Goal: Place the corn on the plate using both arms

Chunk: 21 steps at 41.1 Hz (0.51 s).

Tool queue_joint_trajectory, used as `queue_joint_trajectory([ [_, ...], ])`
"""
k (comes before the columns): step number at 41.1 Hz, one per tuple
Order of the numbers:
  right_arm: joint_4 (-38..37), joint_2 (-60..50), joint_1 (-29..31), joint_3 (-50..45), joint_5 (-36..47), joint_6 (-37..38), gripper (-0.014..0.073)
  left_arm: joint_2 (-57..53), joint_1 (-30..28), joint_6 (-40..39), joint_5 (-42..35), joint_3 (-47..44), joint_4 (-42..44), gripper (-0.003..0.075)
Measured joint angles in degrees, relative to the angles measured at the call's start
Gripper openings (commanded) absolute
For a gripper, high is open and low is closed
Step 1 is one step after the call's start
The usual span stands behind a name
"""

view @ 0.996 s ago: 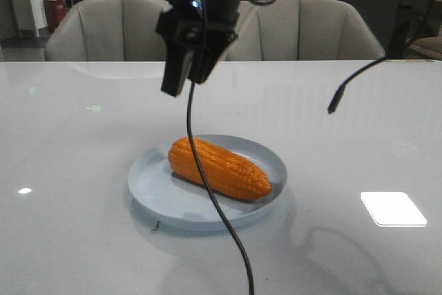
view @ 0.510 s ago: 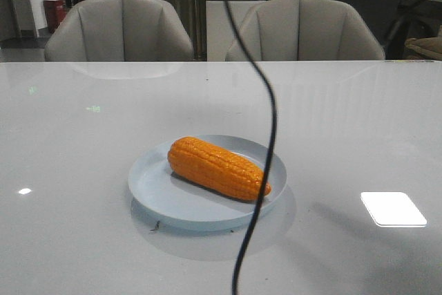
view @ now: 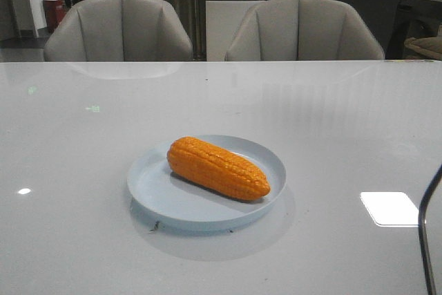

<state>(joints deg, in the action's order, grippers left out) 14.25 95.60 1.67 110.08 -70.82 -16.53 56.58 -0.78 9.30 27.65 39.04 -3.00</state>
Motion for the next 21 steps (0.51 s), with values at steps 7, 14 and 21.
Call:
queue_joint_trajectory([
  [7,0.0,-15.5,3.07,-23.21,11.18,-0.35,0.051,0.0,0.0,0.0,-0.65,0.0,0.0,0.04],
  [14,0.1,-30.24,3.72,-46.11,21.08,-0.35,0.051,0.0,0.0,0.0,-0.78,0.0,0.0,0.04],
  [21,0.2,-42.05,3.72,-61.81,26.63,-0.25,0.051,0.0,0.0,0.0,-0.78,0.0,0.0,0.04],
])
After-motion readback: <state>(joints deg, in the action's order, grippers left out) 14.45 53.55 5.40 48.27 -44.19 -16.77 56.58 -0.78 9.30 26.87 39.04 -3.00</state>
